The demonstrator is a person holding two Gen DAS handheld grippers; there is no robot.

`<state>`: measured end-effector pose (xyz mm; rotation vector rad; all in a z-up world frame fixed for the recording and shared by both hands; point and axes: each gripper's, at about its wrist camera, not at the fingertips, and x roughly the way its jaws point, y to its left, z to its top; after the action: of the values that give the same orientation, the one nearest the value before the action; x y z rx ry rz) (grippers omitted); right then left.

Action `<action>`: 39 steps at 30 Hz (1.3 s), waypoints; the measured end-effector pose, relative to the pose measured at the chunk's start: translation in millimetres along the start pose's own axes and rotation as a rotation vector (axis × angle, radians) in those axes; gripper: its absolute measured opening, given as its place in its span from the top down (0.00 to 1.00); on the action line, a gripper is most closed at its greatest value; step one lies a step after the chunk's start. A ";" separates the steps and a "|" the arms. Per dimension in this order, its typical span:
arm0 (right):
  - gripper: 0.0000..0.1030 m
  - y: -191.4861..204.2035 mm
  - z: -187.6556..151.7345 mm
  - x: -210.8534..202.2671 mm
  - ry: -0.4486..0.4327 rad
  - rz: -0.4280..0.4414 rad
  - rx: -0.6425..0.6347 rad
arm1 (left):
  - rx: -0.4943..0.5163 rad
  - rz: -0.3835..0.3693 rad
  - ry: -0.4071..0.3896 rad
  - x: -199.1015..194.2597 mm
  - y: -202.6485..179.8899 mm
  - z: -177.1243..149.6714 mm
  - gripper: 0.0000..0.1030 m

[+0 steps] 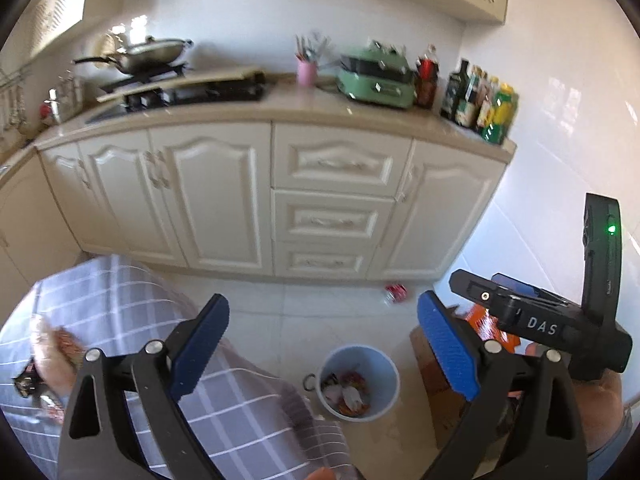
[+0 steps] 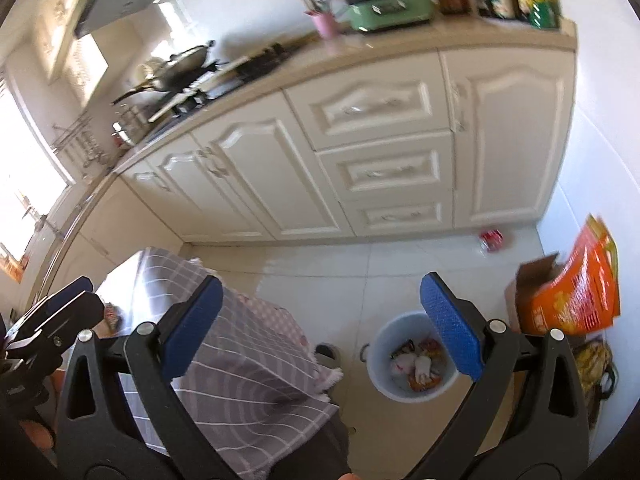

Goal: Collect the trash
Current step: 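Return both tools to the table above the remaining trash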

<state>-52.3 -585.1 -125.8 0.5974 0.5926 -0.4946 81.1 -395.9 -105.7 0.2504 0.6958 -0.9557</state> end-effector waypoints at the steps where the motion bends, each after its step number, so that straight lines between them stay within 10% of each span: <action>1: 0.06 8.5 1.9 -2.4 -0.007 0.012 -0.011 | -0.003 0.010 -0.011 -6.2 4.7 0.0 0.09; 16: 0.06 130.4 10.1 -26.5 -0.078 0.160 -0.192 | -0.104 0.140 -0.161 -97.4 90.6 -15.9 0.09; 39: 0.06 278.4 -39.0 8.0 -0.001 0.335 -0.419 | -0.275 0.380 -0.166 -157.3 251.2 -97.0 0.09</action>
<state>101.5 -361.0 -53.7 0.2870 0.5607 -0.0488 184.1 -101.6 -103.1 0.0543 0.5915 -0.5045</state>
